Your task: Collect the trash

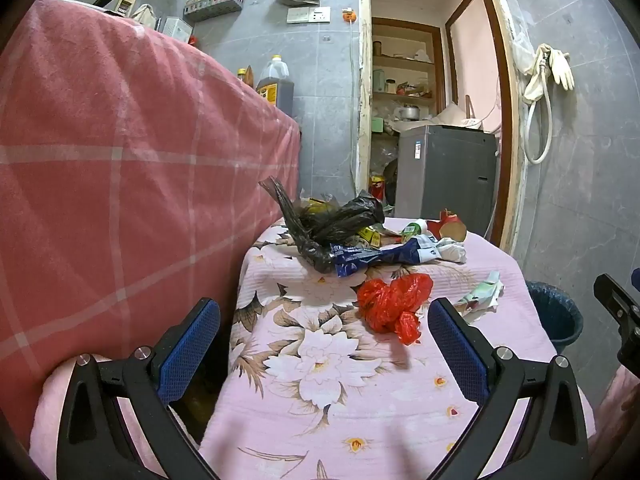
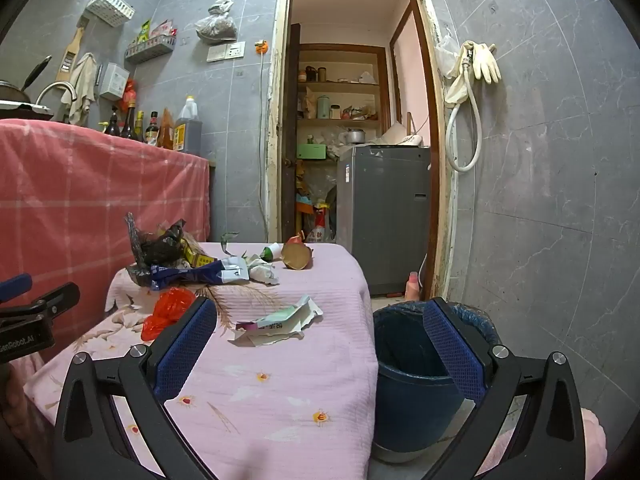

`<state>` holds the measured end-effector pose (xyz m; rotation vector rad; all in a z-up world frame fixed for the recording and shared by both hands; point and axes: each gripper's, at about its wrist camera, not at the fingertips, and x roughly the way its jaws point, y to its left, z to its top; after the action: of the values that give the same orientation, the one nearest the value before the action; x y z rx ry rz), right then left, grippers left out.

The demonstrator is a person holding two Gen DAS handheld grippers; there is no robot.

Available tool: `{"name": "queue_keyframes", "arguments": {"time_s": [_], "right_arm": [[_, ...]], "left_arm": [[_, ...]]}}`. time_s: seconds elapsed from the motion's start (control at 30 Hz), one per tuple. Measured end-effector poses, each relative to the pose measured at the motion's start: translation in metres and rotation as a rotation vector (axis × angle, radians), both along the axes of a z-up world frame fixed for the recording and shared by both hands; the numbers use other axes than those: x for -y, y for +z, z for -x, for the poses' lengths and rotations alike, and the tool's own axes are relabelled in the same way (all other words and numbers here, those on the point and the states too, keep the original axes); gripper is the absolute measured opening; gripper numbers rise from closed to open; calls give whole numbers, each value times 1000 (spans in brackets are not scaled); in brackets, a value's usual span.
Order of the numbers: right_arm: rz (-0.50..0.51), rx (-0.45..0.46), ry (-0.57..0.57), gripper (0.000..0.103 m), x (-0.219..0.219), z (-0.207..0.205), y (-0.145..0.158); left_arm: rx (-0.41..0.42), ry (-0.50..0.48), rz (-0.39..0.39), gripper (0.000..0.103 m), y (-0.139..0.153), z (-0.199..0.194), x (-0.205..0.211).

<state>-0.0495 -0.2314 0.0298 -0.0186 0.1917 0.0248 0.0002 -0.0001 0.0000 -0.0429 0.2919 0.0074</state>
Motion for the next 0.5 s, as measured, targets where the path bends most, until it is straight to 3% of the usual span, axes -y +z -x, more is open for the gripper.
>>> {"name": "queue_keyframes", "arguments": {"time_s": [0.5], "right_arm": [[3,1,1,103,0,0,0]], "left_arm": [[4,-3,-4,102,0,0,0]]}}
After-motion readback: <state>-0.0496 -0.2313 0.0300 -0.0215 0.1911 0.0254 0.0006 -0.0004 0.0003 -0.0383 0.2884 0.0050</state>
